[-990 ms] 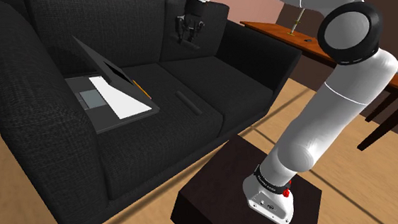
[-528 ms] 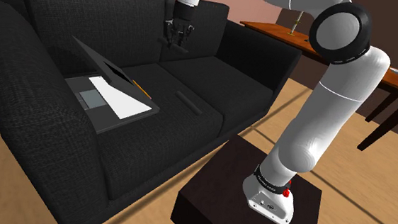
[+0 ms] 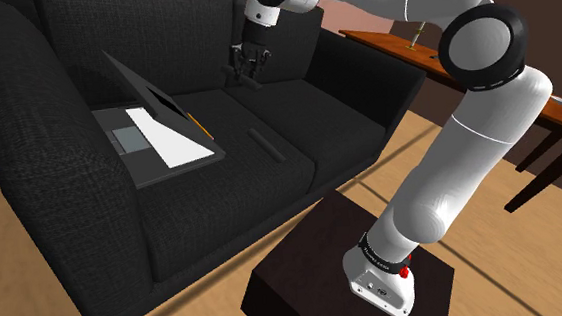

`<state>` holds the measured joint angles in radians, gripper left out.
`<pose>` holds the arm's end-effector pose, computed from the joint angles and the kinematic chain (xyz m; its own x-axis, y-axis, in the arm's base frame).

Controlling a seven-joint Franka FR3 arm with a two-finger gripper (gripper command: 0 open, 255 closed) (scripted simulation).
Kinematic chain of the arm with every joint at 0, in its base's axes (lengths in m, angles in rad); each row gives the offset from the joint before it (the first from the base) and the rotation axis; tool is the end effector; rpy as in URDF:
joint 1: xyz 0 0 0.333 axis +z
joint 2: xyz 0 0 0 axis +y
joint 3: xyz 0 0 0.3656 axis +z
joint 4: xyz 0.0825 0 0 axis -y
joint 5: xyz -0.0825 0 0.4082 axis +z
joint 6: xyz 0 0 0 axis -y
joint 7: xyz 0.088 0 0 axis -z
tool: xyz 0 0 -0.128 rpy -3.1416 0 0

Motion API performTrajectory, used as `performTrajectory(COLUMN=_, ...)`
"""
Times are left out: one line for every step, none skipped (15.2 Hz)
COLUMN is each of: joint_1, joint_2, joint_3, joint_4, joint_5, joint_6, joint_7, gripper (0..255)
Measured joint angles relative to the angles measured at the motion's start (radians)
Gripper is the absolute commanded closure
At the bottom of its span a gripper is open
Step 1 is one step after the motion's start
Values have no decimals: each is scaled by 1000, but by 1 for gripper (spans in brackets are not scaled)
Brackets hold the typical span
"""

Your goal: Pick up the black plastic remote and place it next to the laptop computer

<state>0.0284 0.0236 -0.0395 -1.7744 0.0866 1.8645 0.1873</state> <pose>0.6038 0.0019 0.5635 0.9741 -0.2209 0.0488 -0.2157 -0.9719 -0.0941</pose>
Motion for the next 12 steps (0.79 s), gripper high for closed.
performTrajectory(joint_1=1, joint_2=1, joint_3=1, joint_4=-11, joint_5=0, joint_6=13, joint_7=0, gripper=255)
performTrajectory(joint_1=1, joint_2=4, joint_3=1, joint_4=-24, joint_5=1, joint_6=28, joint_7=-1, gripper=255)
performTrajectory(joint_1=0, joint_2=4, joint_3=0, joint_4=-37, joint_5=1, joint_6=41, joint_7=-4, gripper=255)
performTrajectory(joint_1=0, joint_2=4, joint_3=0, joint_4=-50, joint_5=2, joint_6=53, joint_7=-6, gripper=255)
performTrajectory(joint_1=0, joint_2=5, joint_3=0, joint_4=-60, joint_5=2, joint_6=65, joint_7=-5, gripper=255)
performTrajectory(joint_1=0, joint_2=6, joint_3=0, joint_4=-71, joint_5=3, joint_6=77, joint_7=-7, gripper=255)
performTrajectory(joint_1=0, joint_2=9, joint_3=0, joint_4=-82, joint_5=3, joint_6=91, joint_7=-8, gripper=255)
performTrajectory(joint_1=0, joint_2=7, joint_3=0, joint_4=-100, joint_5=4, joint_6=106, joint_7=-9, gripper=255)
performTrajectory(joint_1=0, joint_2=10, joint_3=1, joint_4=-109, joint_5=4, joint_6=118, joint_7=-10, gripper=255)
performTrajectory(joint_1=0, joint_2=14, joint_3=1, joint_4=-119, joint_5=5, joint_6=132, joint_7=-12, gripper=255)
performTrajectory(joint_1=1, joint_2=17, joint_3=1, joint_4=-129, joint_5=6, joint_6=145, joint_7=-11, gripper=255)
performTrajectory(joint_1=0, joint_2=21, joint_3=1, joint_4=-138, joint_5=6, joint_6=158, joint_7=-15, gripper=255)
